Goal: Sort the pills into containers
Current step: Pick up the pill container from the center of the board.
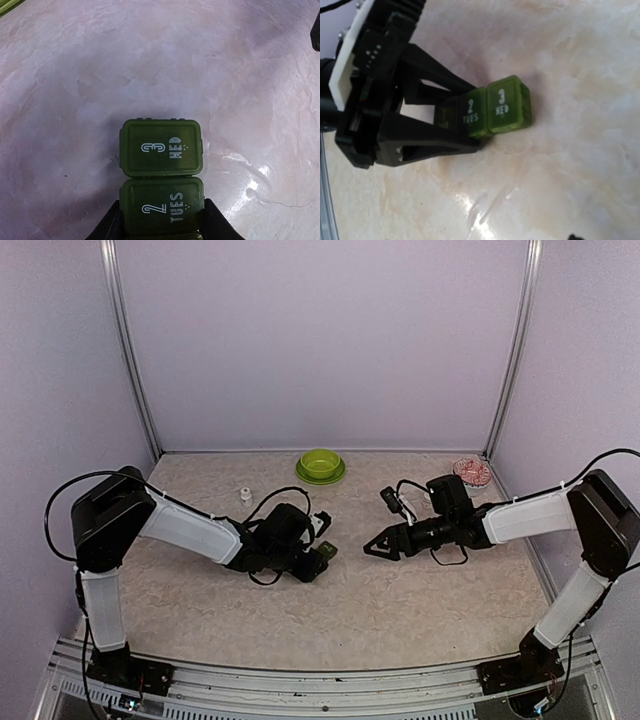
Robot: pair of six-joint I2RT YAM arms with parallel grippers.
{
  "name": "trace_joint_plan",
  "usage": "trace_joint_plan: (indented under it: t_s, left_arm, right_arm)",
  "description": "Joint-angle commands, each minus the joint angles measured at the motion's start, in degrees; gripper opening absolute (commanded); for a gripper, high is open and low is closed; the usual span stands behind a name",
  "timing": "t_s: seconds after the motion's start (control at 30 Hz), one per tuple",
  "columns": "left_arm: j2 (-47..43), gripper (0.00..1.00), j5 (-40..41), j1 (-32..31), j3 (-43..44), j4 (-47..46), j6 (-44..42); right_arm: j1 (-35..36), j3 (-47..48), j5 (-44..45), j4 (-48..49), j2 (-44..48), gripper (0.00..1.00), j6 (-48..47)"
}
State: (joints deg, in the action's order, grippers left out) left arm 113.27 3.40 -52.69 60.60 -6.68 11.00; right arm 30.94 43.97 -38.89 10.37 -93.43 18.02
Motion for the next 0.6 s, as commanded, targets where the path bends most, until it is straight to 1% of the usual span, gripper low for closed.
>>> trace_joint_plan:
  t_s: [0.0, 0.27, 0.4, 0.57]
  left_arm:
    - [0.3, 0.37, -2.6, -0.6, -0.4, 0.3, -3.2]
    - [-4.8, 0.36, -11.4, -0.8, -4.8, -5.3, -6.2]
    - [-7.9, 0.36, -19.1, -0.8, -7.8, -8.5, -7.2]
    - [-11.6, 0.36, -27.9, -0.8, -10.6, -10.8, -9.0]
  right_arm:
    - [-0.5, -0.3, -0.9, 1.1, 0.8, 0.74, -2.0]
    - [-0.3, -3.2, -2.5, 3.9, 5.0, 0.74, -8.4]
    - [1.5, -5.2, -2.7, 5.0, 8.9, 0.74, -13.6]
    - [3.6, -8.3, -5.4, 9.5, 12.2, 0.79, -17.1]
